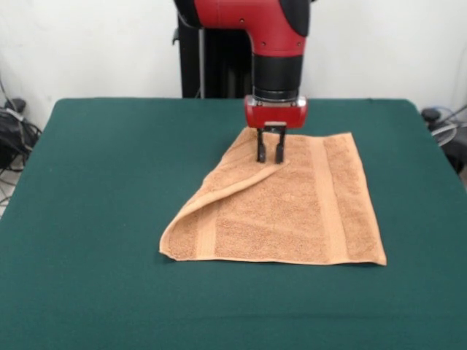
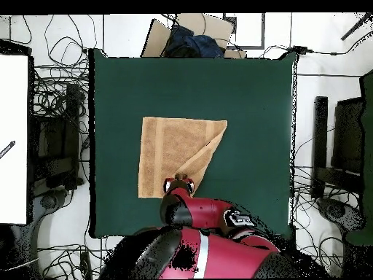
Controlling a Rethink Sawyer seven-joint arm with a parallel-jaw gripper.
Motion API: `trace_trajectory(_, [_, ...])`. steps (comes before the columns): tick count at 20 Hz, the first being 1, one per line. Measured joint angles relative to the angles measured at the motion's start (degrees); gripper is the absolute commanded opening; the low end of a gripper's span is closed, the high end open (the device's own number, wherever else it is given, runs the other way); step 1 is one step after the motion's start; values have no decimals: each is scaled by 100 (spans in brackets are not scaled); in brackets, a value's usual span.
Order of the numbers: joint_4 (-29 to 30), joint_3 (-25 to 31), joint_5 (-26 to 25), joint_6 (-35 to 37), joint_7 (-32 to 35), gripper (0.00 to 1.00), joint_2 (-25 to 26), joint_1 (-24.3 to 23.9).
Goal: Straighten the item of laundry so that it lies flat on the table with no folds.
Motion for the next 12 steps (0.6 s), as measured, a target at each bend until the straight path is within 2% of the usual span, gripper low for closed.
trace_trajectory(11, [-6, -24, -1, -75, 0, 0, 28, 4])
trace_trajectory(12, [-7, -27, 0, -75, 0, 100, 28, 7])
